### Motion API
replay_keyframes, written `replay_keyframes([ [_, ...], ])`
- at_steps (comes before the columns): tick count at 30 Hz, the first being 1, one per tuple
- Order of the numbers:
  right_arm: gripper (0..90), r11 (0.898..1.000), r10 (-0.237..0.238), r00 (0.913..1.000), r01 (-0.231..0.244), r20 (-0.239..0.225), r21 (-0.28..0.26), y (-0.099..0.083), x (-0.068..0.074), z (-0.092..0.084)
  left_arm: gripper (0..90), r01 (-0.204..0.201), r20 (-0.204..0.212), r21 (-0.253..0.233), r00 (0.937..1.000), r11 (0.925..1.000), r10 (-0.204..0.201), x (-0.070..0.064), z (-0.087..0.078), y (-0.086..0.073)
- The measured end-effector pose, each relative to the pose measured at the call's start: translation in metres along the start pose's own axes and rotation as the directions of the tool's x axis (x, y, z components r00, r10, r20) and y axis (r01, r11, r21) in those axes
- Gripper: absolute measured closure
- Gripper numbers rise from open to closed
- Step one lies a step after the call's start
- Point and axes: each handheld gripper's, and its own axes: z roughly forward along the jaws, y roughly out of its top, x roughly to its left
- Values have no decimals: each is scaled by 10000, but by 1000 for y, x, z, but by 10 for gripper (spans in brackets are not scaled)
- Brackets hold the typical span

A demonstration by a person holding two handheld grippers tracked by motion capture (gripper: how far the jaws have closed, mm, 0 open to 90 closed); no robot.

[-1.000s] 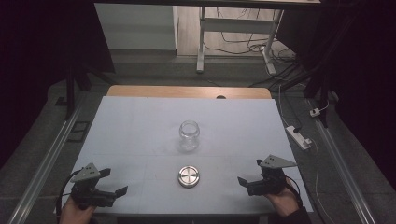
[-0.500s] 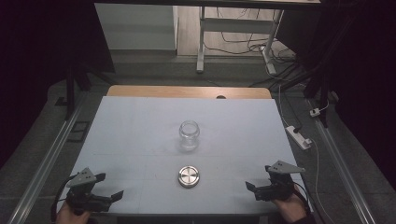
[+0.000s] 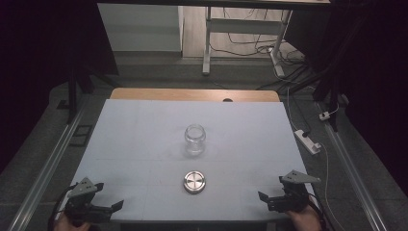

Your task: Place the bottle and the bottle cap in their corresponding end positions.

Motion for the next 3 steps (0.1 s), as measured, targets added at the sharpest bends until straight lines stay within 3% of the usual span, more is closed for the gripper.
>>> replay_keyframes([
  [3,0,10000,-4,10000,4,14,18,0,0,0,0,103,40,-14,9999,9999,-103,1,0,0],
])
